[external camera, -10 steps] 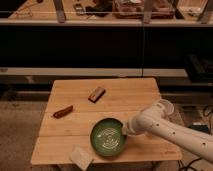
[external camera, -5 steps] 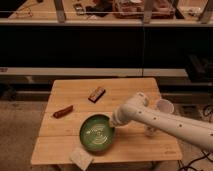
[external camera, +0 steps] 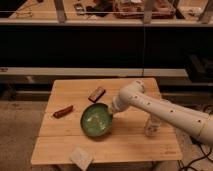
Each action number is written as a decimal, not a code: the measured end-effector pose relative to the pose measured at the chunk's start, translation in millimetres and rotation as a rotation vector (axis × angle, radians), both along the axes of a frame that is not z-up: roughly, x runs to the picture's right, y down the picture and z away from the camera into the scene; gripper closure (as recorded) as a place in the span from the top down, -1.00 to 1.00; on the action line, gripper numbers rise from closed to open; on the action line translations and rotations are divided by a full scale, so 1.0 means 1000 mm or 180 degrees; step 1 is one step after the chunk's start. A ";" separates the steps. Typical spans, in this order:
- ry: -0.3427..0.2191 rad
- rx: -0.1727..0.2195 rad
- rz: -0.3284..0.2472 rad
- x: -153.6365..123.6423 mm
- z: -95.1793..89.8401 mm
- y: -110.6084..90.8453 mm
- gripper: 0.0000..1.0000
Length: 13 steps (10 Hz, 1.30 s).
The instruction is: Drag the ceramic bowl in a circle
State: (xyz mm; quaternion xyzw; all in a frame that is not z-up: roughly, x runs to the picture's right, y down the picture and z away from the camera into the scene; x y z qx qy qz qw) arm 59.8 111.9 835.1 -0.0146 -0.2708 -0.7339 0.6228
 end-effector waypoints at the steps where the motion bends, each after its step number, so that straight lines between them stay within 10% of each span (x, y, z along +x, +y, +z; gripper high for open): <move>1: 0.0072 0.0024 0.0071 0.016 0.002 -0.006 -1.00; 7: 0.0592 -0.0071 0.0556 0.121 -0.014 0.028 -1.00; 13: 0.0498 -0.0165 0.0582 0.093 -0.067 0.111 -1.00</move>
